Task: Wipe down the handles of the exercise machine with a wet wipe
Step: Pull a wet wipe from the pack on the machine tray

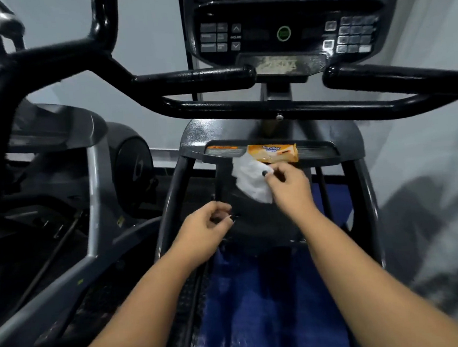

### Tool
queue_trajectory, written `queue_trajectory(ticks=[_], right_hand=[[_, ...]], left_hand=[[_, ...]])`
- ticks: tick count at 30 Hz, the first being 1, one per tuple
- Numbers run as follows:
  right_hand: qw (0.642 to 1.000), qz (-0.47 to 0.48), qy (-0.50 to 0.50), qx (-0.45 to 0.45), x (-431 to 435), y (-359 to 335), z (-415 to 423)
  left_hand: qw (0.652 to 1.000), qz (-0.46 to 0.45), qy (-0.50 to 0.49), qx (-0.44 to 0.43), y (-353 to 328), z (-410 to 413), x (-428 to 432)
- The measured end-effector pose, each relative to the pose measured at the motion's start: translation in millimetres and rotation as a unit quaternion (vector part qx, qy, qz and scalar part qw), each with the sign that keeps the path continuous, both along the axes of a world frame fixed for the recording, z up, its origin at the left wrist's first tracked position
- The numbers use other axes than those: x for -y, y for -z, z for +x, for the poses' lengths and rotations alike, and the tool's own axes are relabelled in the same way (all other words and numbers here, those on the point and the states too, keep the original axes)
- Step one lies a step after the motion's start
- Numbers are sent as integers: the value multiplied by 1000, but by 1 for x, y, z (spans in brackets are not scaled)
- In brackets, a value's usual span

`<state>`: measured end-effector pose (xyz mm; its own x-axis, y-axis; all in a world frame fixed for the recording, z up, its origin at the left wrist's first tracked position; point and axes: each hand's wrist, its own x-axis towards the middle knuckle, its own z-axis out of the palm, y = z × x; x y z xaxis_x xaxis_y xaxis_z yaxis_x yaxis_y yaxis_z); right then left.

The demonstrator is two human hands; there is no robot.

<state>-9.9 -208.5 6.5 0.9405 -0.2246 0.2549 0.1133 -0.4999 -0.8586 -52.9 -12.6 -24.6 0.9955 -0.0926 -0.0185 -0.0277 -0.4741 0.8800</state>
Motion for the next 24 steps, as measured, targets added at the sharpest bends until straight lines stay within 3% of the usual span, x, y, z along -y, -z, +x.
queue_trajectory(ticks=[5, 9, 16, 24], right_hand=[[968, 242, -52, -29, -9, -10, -129], [946, 313, -68, -48, -12, -7, -218], [970, 244, -9, -4, -14, 3, -352], [984, 175, -17, 29, -20, 2, -456]], left_hand=[[954, -283, 13, -100, -14, -76, 21], [901, -394, 71, -165, -13, -144, 26], [889, -445, 11, -113, -20, -250, 32], [887, -447, 62, -103, -26, -348, 21]])
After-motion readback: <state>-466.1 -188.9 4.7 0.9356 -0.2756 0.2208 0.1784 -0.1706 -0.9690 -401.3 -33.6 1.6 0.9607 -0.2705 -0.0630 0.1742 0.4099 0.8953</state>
